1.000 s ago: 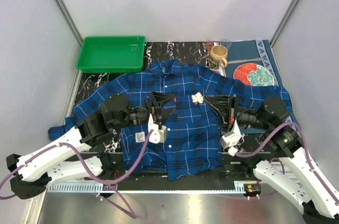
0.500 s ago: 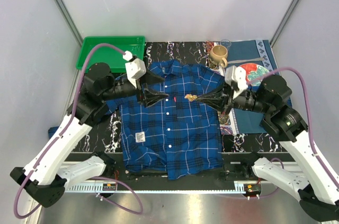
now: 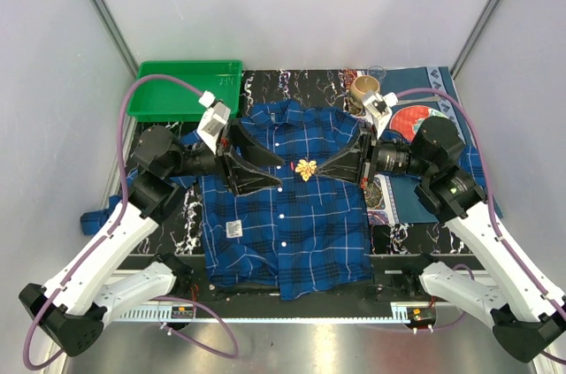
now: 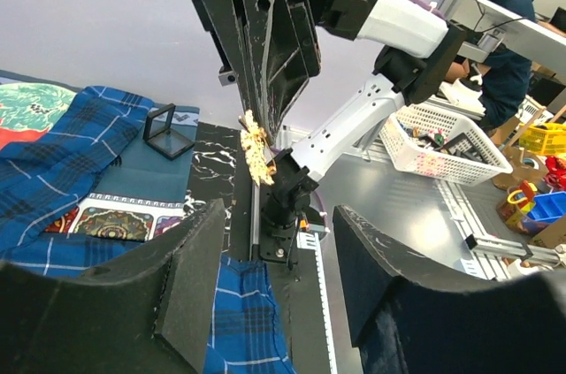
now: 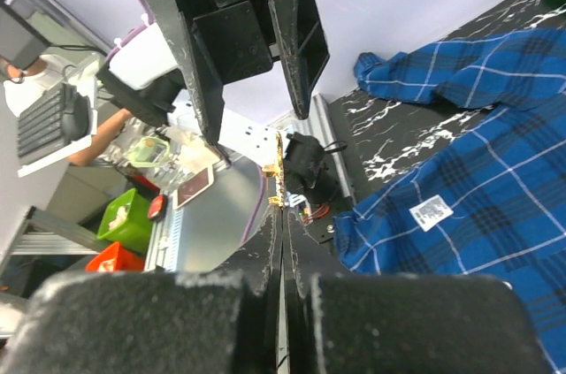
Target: Pin the brooch onto the clothing
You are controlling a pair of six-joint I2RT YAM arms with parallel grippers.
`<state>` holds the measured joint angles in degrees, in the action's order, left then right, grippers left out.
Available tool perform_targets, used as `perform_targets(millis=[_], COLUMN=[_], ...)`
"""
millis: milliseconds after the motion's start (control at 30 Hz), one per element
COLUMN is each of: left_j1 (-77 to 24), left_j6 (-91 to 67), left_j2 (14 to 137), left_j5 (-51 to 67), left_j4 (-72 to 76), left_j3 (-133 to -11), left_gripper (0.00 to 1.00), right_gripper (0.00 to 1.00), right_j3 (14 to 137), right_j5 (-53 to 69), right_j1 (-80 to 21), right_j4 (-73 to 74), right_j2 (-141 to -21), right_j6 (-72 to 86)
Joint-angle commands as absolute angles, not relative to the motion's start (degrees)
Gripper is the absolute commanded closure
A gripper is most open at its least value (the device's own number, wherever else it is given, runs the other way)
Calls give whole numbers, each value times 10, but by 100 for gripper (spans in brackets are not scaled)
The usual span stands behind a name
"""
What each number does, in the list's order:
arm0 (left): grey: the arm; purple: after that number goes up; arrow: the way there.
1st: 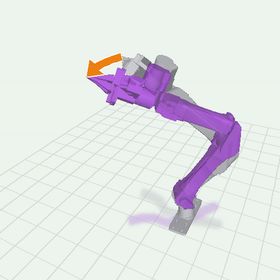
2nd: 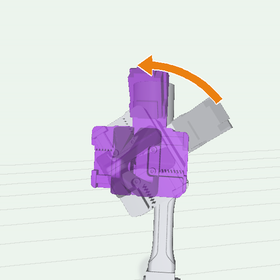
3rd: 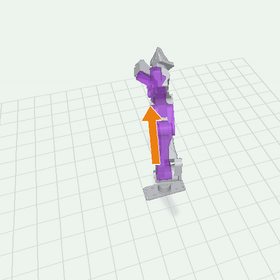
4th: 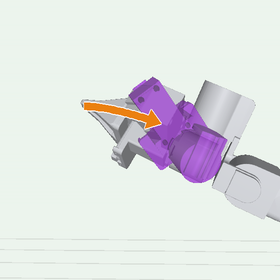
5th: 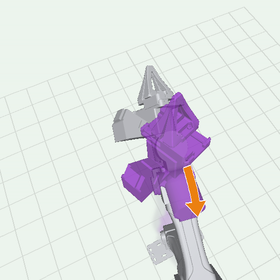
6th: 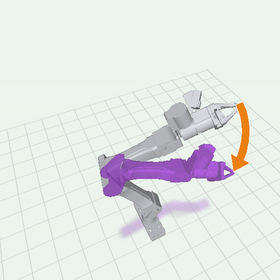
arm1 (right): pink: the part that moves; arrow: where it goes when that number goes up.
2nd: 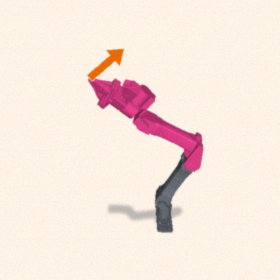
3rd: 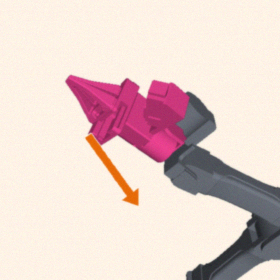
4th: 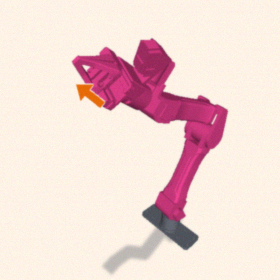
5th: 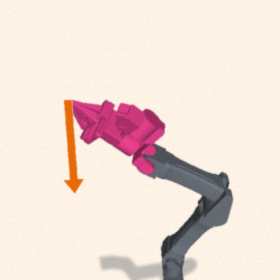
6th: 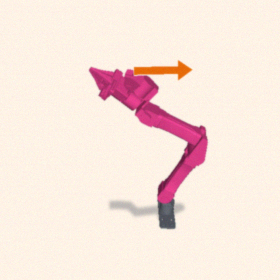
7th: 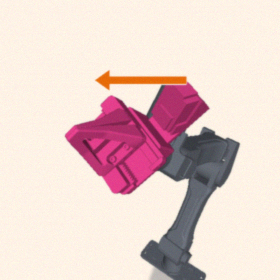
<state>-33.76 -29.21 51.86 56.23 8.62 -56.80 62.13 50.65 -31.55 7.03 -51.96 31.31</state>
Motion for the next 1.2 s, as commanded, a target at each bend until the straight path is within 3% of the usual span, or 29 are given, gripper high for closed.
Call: perform_targets(millis=[0,333,1167], left_j1=[-343,-381,-401], left_j6=[-352,-363,-374], left_j2=[522,544,572], left_j5=[570,548,528], left_j4=[170,162,171], left_j3=[-562,-570,-586], left_gripper=[46,49,72], right_gripper=[100,100,100], right_j3=[620,616,640], right_j5=[548,579,560], right_j1=[-314,-316,-331], right_j4=[21,4,66], right_j2=[-512,-519,-533], right_j6=[364,374,304])
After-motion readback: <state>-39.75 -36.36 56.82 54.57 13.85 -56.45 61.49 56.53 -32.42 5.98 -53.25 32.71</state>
